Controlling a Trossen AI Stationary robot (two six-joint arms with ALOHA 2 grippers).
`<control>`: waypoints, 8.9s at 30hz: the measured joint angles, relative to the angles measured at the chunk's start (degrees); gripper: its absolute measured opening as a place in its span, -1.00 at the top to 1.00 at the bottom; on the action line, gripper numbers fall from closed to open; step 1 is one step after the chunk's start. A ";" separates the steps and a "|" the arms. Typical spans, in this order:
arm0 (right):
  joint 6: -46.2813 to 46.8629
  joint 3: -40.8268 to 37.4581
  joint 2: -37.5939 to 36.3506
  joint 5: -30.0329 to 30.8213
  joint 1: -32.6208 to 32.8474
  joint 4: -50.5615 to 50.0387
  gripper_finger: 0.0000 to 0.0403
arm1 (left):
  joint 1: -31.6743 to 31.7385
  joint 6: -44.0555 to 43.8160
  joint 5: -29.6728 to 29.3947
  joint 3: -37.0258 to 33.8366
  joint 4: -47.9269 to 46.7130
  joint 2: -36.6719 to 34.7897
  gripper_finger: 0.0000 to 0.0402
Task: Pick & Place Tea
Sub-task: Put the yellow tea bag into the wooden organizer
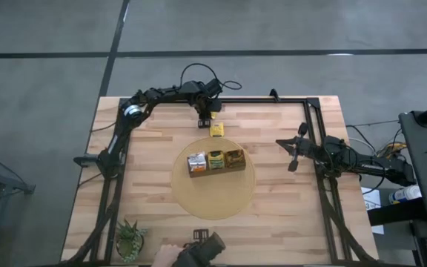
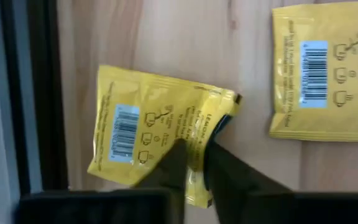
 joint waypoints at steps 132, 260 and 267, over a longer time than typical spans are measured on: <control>0.20 -0.02 0.00 -0.14 0.02 0.05 0.96 | -19.15 -36.75 29.71 14.16 -30.90 -0.52 1.00; 0.20 -0.02 0.00 -0.13 0.00 0.05 0.96 | -1.42 -16.28 5.78 17.38 -14.31 7.78 0.21; 0.20 -0.01 -0.01 -0.13 0.00 0.05 0.96 | -1.91 -15.63 4.86 16.24 -13.13 7.68 0.34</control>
